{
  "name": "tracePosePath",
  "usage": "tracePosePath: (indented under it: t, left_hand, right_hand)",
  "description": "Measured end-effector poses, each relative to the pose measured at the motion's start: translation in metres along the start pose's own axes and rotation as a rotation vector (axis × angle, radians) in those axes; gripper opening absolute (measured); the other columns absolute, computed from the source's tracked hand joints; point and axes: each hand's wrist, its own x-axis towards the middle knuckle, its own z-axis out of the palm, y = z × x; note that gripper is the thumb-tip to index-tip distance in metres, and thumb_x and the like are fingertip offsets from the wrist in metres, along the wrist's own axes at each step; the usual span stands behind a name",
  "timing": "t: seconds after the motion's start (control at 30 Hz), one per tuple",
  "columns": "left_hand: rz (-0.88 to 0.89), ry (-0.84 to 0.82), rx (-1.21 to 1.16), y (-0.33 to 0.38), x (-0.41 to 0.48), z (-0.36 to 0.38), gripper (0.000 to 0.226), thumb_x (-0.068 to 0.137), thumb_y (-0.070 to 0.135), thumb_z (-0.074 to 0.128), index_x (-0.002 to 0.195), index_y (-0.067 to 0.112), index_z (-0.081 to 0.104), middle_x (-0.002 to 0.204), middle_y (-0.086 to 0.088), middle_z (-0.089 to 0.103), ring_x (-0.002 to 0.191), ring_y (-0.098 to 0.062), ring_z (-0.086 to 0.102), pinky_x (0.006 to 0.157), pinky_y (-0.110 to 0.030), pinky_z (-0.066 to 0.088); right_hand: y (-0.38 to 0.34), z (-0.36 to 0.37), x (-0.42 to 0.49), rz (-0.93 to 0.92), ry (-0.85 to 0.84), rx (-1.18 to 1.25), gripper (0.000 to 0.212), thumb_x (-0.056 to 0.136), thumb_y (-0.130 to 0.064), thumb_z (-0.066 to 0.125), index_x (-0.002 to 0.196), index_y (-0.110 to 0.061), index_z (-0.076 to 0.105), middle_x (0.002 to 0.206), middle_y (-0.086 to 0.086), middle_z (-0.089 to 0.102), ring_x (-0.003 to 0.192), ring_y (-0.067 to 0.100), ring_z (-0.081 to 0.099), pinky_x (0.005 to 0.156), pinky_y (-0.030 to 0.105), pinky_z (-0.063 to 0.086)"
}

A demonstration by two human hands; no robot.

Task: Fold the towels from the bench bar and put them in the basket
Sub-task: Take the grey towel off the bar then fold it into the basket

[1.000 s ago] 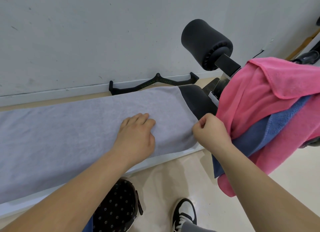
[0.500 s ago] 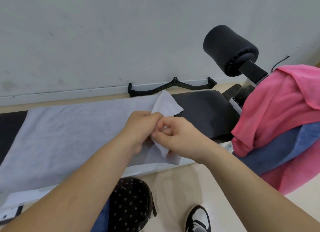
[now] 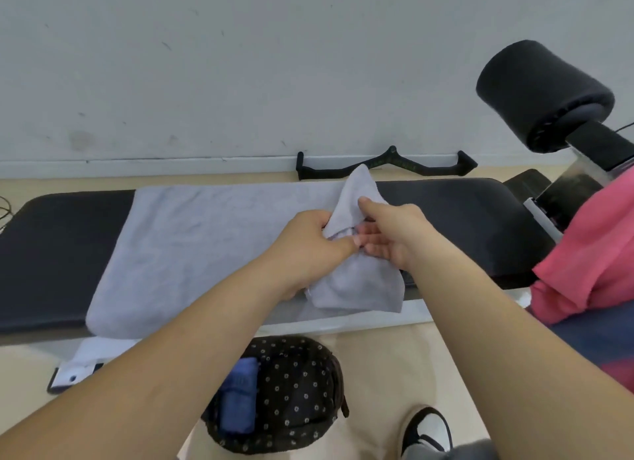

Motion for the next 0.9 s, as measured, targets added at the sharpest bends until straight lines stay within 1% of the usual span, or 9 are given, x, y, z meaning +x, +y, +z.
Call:
tracePosePath:
  t: [0.13,0.27,0.43,0.5,0.6,0.7,0.77,0.83,0.9]
  left_hand:
    - [0.024,0.015,0.035,-0.010,-0.007,-0.023,0.014,0.090,0.024,0.073,0.081,0.014,0.068,0.073,0.000,0.069,0.060,-0.004,0.061,0.047,-0.014,0.045]
    - [-0.035,0.061,0.034,-0.017,-0.017,-0.055,0.034,0.096,0.030,0.066,0.067,0.018,0.052,0.054,0.008,0.051,0.042,-0.003,0.047,0.040,-0.015,0.034]
    - [-0.155,0.099,0.019,-0.023,-0.037,-0.097,0.030,0.096,0.025,0.052,0.071,0.019,0.037,0.063,-0.001,0.032,0.051,-0.014,0.031,0.049,-0.027,0.024]
    - [-0.264,0.156,-0.030,-0.026,-0.045,-0.117,0.023,0.091,0.024,0.052,0.071,0.018,0.041,0.061,-0.001,0.036,0.054,-0.017,0.036,0.055,-0.030,0.026]
    - [-0.353,0.228,0.004,-0.033,-0.056,-0.146,0.019,0.090,0.028,0.051,0.076,0.015,0.050,0.063,-0.004,0.047,0.056,-0.022,0.043,0.055,-0.028,0.031]
    - [-0.335,0.229,0.362,-0.048,-0.061,-0.163,0.035,0.088,0.034,0.052,0.058,0.018,0.046,0.042,0.003,0.057,0.042,-0.018,0.045,0.053,-0.024,0.037]
    - [-0.330,0.213,0.561,-0.055,-0.059,-0.165,0.033,0.085,0.036,0.054,0.058,0.020,0.045,0.043,0.002,0.062,0.046,-0.019,0.051,0.057,-0.025,0.042]
    - [-0.341,0.175,0.656,-0.060,-0.056,-0.161,0.027,0.085,0.037,0.055,0.065,0.020,0.049,0.044,0.003,0.064,0.049,-0.018,0.059,0.059,-0.025,0.045]
    - [-0.343,0.149,0.716,-0.061,-0.053,-0.157,0.022,0.084,0.038,0.054,0.072,0.019,0.053,0.045,0.003,0.066,0.054,-0.018,0.066,0.060,-0.026,0.047]
  right_hand:
    - [-0.010,0.029,-0.002,-0.203,0.136,0.065,0.009,0.088,-0.019,0.063,0.088,-0.013,0.057,0.073,0.011,0.052,0.057,0.022,0.046,0.047,0.025,0.037]
    - [-0.035,0.081,-0.022,-0.454,0.123,0.056,0.027,0.081,-0.029,0.059,0.066,-0.024,0.038,0.062,-0.006,0.037,0.064,0.020,0.036,0.060,0.035,0.034]
    - [-0.068,0.162,-0.040,-0.407,-0.174,0.000,0.023,0.094,-0.013,0.059,0.079,-0.016,0.041,0.064,0.006,0.038,0.043,0.018,0.046,0.043,0.023,0.039]
    - [-0.076,0.189,-0.048,-0.354,-0.306,0.012,0.018,0.097,-0.013,0.061,0.085,-0.014,0.048,0.078,0.012,0.046,0.064,0.024,0.053,0.055,0.037,0.056]
    - [-0.069,0.207,-0.052,-0.343,-0.405,-0.065,0.020,0.099,-0.028,0.065,0.098,-0.008,0.063,0.087,0.010,0.056,0.083,0.030,0.065,0.079,0.045,0.064]
    - [-0.052,0.187,-0.037,-0.528,-0.167,-0.257,0.021,0.096,-0.034,0.063,0.105,-0.015,0.068,0.091,-0.001,0.064,0.082,0.020,0.063,0.079,0.039,0.061]
    - [-0.039,0.157,-0.018,-0.617,0.072,-0.514,0.029,0.093,-0.037,0.058,0.113,-0.018,0.066,0.114,0.003,0.066,0.098,0.024,0.063,0.081,0.034,0.054]
    - [-0.027,0.124,0.000,-0.524,0.220,-0.767,0.039,0.091,-0.041,0.055,0.117,-0.012,0.062,0.129,0.012,0.057,0.119,0.037,0.054,0.092,0.042,0.050]
    - [-0.015,0.098,0.008,-0.367,0.224,-0.890,0.044,0.091,-0.045,0.056,0.116,-0.009,0.058,0.130,0.016,0.052,0.121,0.040,0.049,0.084,0.041,0.046]
